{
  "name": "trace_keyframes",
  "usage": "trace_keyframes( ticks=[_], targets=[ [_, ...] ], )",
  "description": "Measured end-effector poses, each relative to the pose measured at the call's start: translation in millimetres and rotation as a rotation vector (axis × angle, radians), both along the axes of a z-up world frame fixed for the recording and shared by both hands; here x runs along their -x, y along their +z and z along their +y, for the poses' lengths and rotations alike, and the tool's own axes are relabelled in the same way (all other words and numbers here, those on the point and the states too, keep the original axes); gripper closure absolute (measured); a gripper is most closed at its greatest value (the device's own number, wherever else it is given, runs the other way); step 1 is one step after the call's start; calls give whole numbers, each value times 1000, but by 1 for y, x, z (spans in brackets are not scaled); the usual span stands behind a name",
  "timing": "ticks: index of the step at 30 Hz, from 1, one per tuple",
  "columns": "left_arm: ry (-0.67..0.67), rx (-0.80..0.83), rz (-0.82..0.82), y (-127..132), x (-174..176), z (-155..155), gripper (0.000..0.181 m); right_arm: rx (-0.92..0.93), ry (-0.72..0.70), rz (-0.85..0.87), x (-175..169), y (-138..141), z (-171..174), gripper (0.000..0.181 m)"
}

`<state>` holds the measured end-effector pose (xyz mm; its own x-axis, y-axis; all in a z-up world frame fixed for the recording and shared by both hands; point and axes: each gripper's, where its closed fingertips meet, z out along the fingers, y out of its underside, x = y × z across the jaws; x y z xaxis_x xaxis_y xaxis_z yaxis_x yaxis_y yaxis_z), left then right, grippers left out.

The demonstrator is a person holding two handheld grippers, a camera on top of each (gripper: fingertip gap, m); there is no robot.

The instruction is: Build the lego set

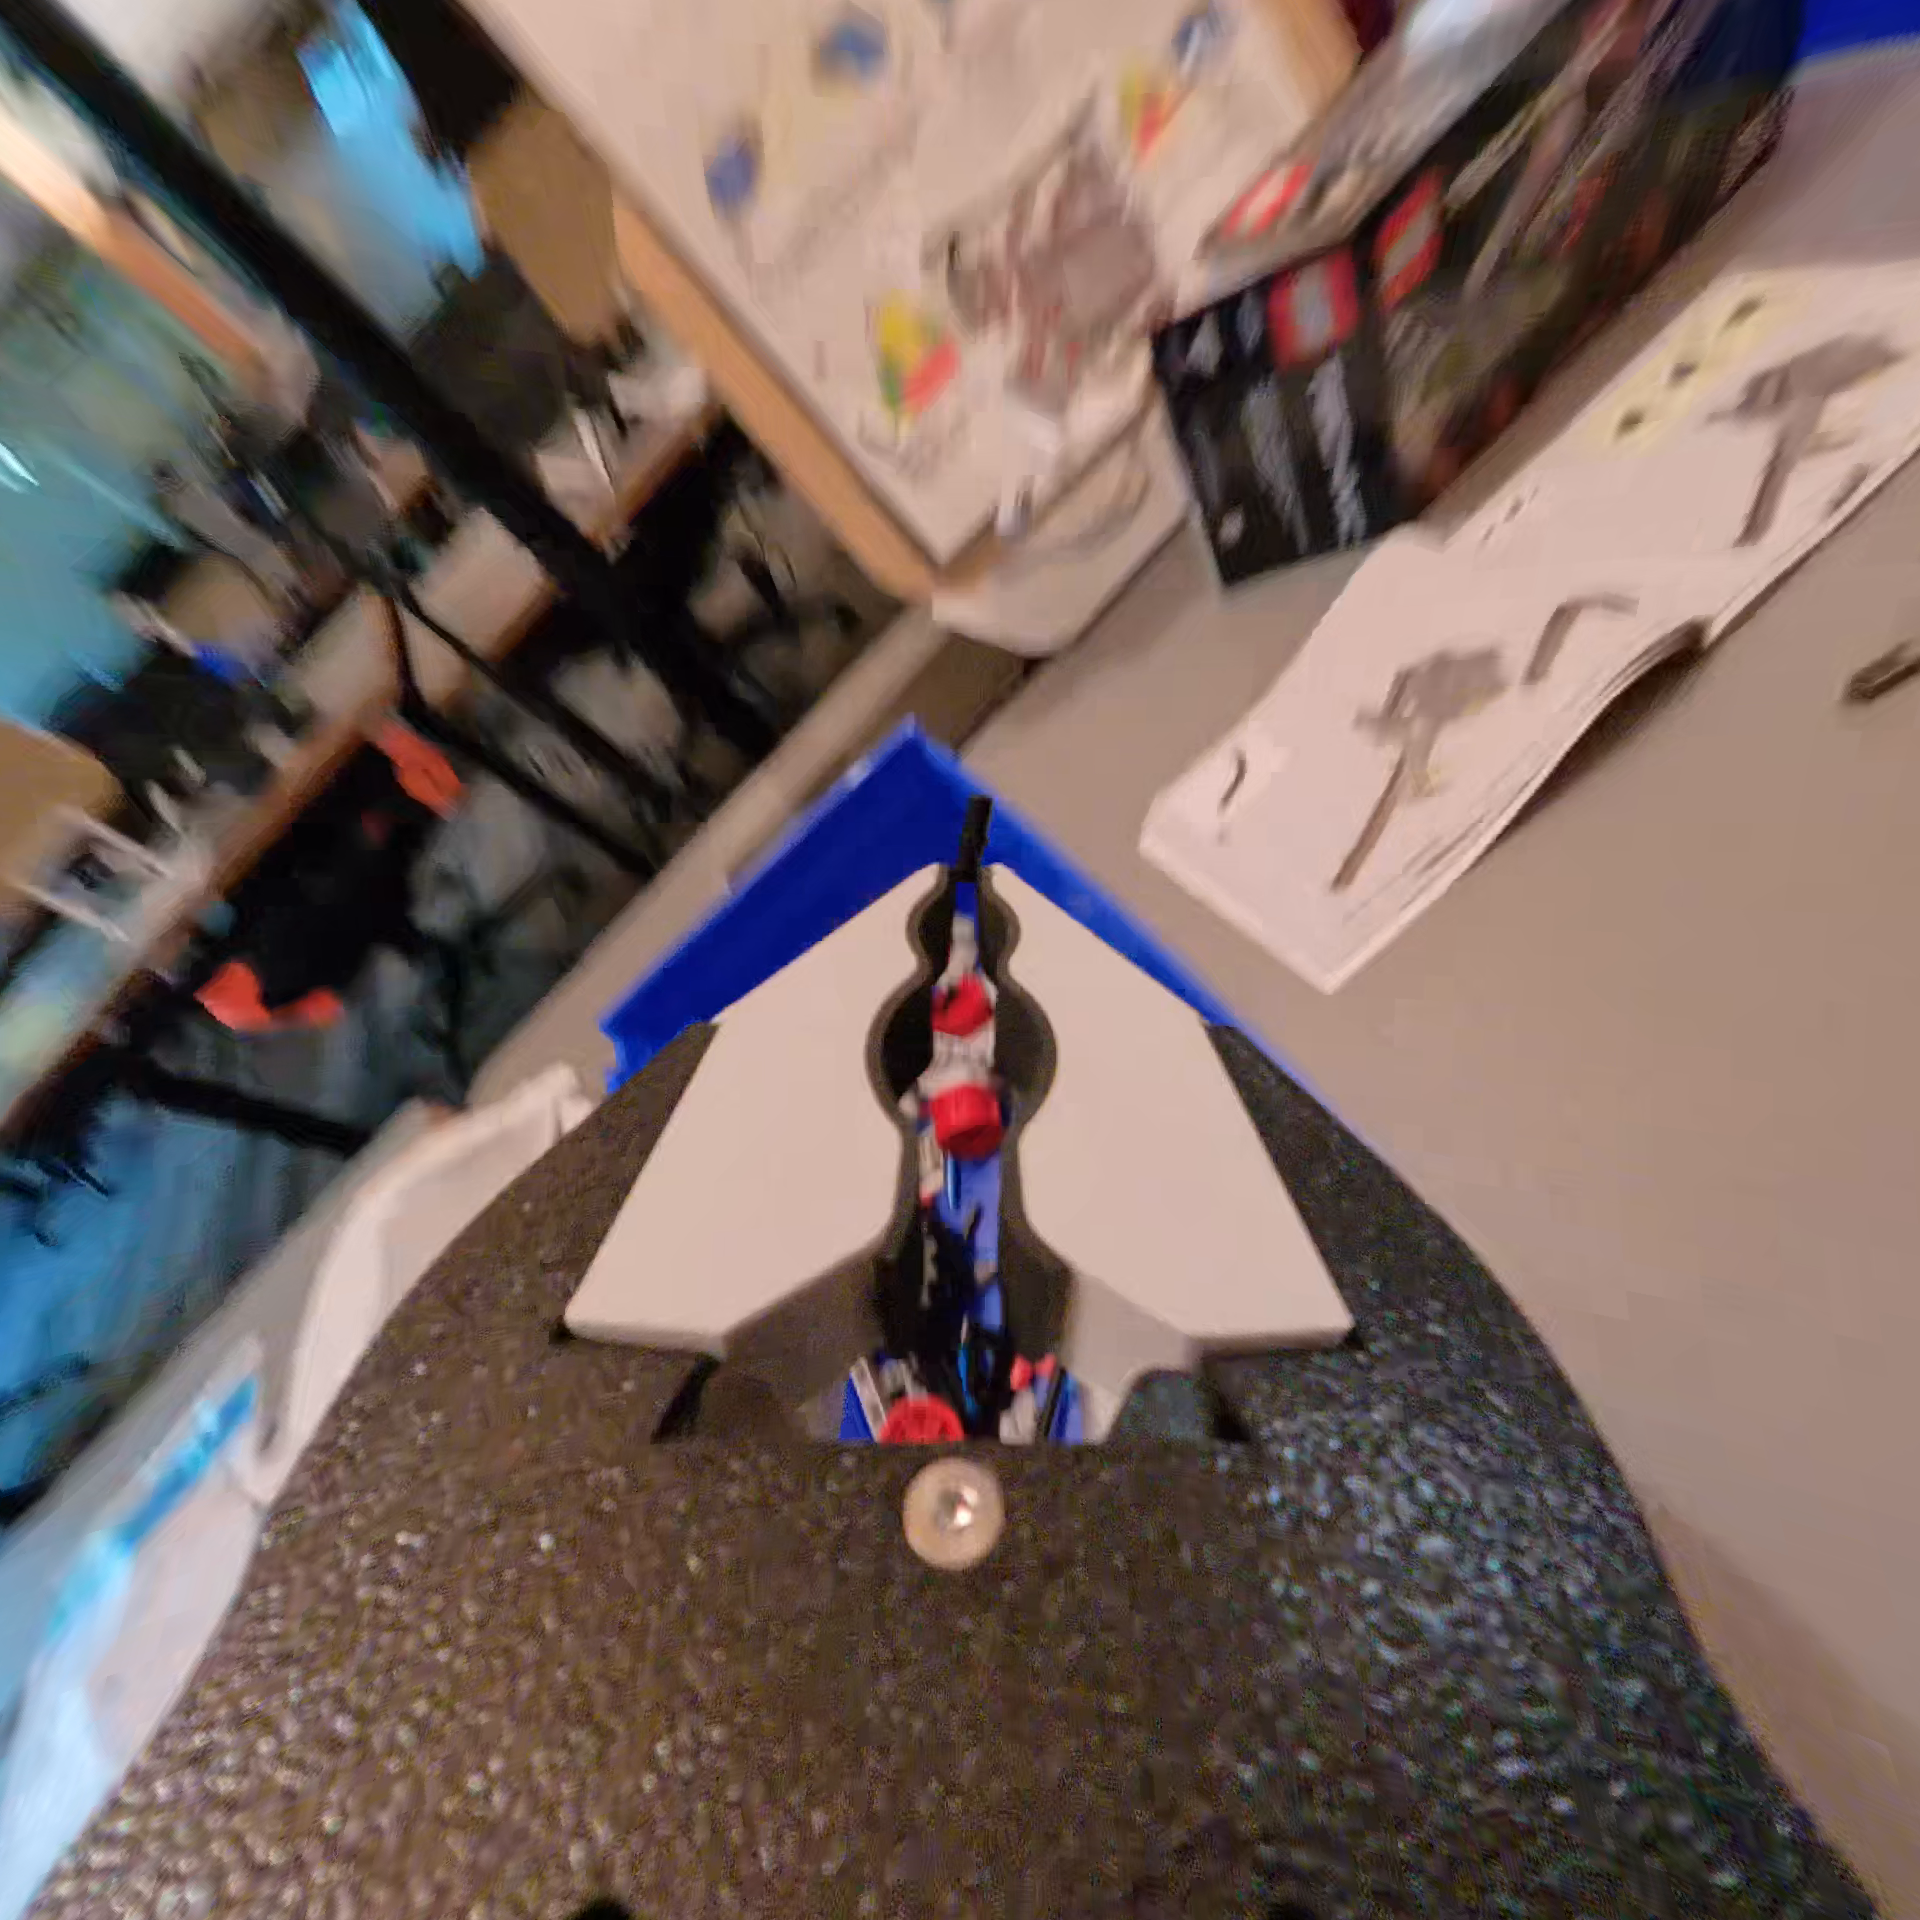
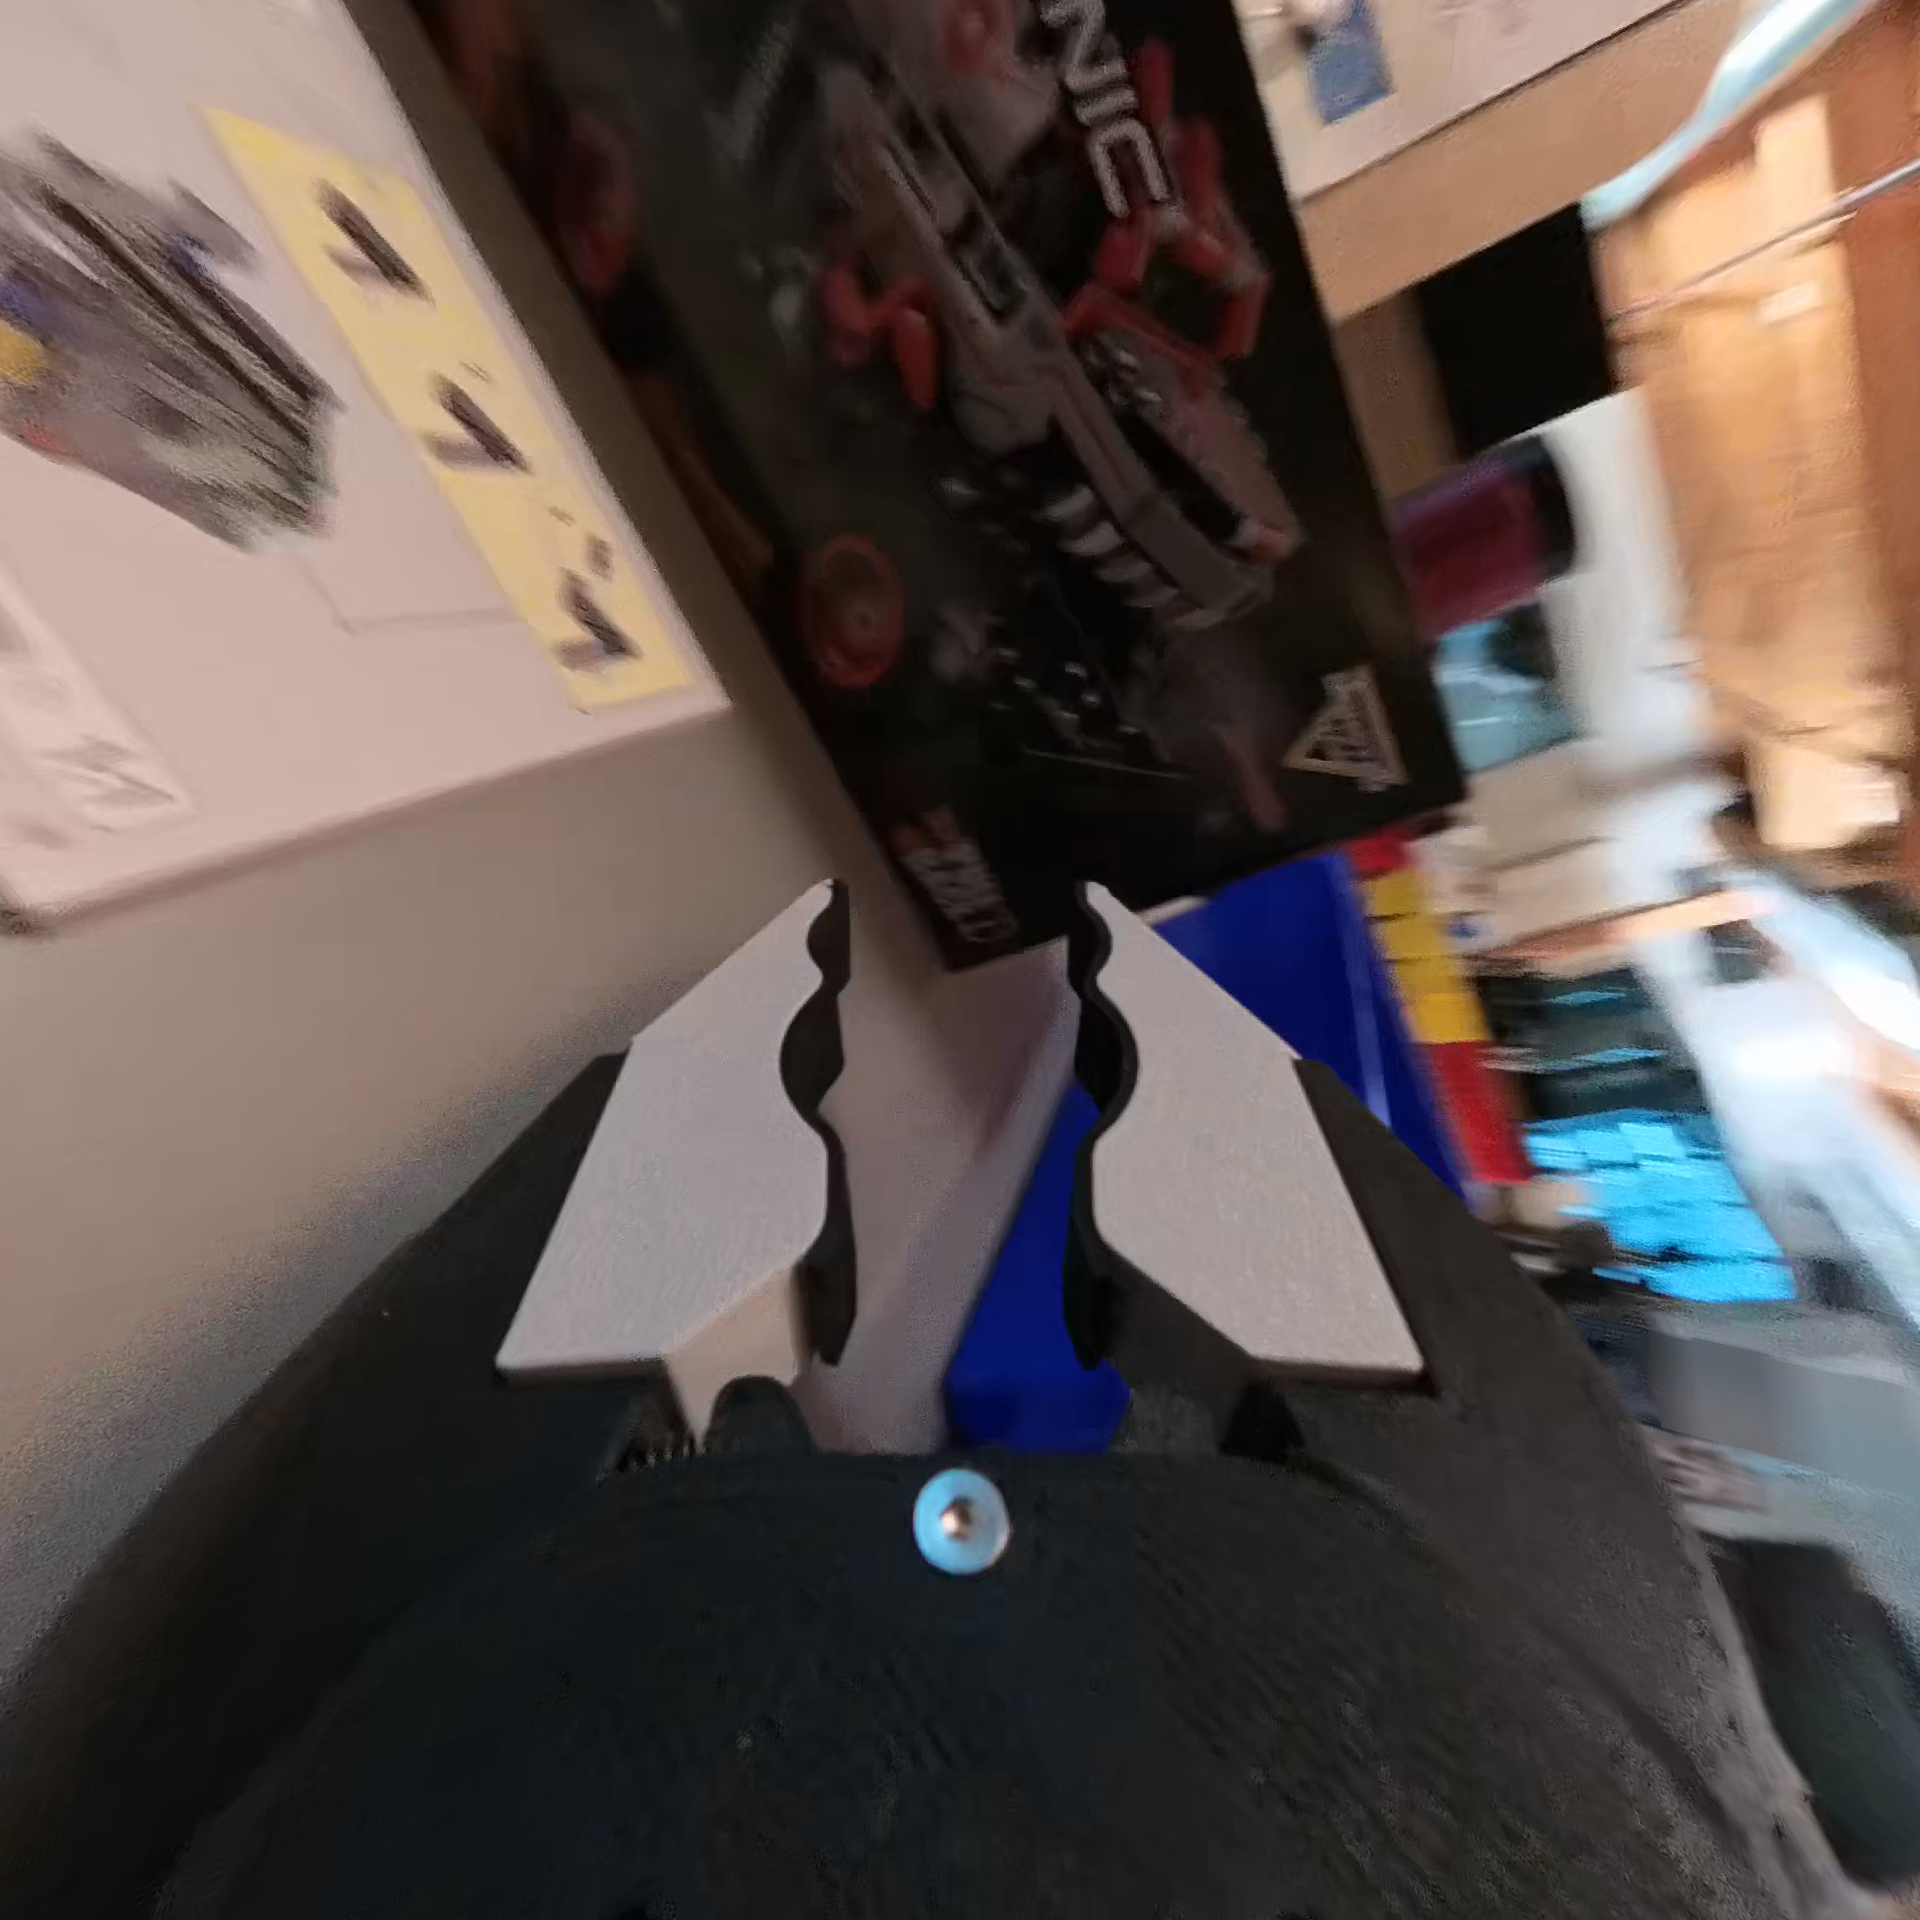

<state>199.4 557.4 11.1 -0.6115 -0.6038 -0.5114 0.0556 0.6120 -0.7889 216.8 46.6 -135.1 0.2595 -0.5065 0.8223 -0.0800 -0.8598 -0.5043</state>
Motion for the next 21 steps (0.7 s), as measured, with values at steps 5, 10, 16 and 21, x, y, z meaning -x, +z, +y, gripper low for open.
trace_keyframes(
  ticks=[5,10,16,21],
  targets=[
    [-217,-95,-190,9,60,-107,180,-408,205,266,36,27,85,105],
    [-429,-144,-365,-13,83,-223,180,-853,590,535,95,88,203,122],
    [-578,-279,-574,-46,97,-306,181,-1063,650,638,130,101,222,138],
    [-646,-322,-582,-62,104,-343,181,-1127,614,597,139,102,196,162]
  ],
)
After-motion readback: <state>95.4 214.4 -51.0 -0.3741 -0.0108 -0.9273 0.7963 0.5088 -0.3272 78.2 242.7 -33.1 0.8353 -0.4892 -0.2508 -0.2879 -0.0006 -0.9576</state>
